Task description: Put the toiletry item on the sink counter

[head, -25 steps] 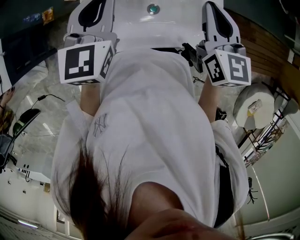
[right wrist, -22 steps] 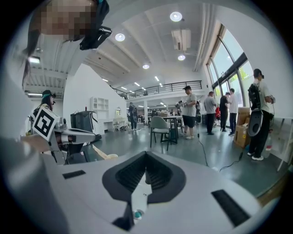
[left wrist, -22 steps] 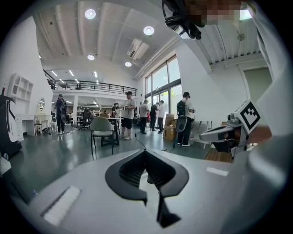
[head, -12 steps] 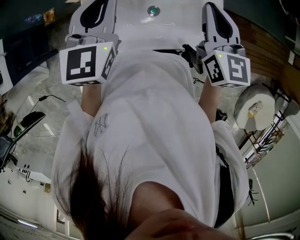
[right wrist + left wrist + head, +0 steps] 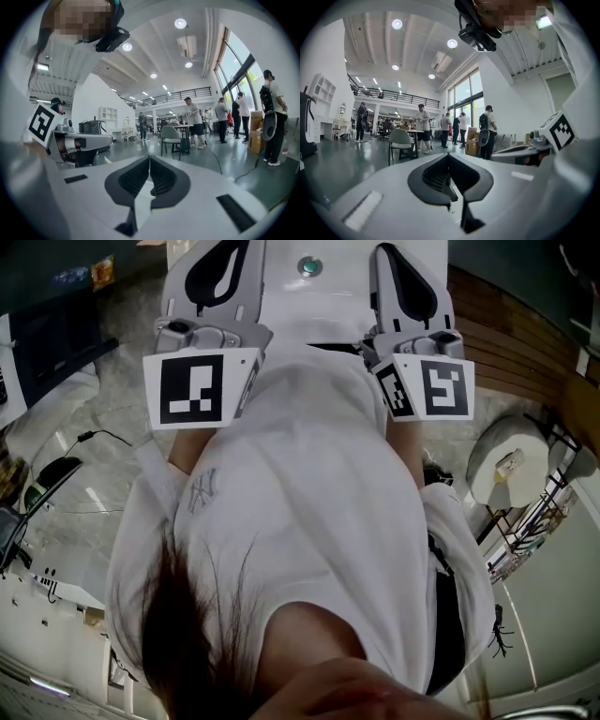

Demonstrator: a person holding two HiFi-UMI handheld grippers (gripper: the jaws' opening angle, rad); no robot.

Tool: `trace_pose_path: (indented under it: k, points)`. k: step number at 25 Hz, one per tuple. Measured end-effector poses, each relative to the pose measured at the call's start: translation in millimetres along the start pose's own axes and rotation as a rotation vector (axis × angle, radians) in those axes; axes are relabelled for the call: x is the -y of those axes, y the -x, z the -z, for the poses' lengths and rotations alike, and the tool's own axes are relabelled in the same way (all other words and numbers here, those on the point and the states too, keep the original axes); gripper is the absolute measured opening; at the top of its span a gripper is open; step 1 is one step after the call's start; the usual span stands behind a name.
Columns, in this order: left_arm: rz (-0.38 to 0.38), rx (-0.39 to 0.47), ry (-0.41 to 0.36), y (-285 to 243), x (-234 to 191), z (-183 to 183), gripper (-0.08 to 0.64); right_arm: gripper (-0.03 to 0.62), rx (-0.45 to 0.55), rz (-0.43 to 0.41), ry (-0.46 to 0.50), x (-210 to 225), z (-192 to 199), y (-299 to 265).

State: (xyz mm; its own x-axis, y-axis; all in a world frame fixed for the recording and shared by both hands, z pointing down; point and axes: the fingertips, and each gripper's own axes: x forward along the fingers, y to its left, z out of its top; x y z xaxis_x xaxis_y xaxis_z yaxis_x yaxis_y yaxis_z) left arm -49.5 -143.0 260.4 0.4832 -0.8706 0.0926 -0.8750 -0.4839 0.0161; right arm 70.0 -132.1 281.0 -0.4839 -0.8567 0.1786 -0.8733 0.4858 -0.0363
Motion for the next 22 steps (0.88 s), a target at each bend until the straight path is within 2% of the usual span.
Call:
trace_pose_path:
  k: [6, 12, 22]
  points:
    - [0.045, -0.033, 0.018, 2.3, 20.1, 5.5, 0.009, 0.011, -0.011, -0.07, -0.005, -27.5, 4.1, -6.0]
    - [0.029, -0.087, 0.04, 2.6, 23.4, 22.8, 0.009, 0.011, -0.025, -0.052, -0.008, -24.4, 9.8, 1.4]
    - [0.083, -0.156, 0.063, 9.2, 33.6, 42.1, 0.009, 0.011, -0.049, -0.044, -0.023, -27.8, 18.3, 6.0]
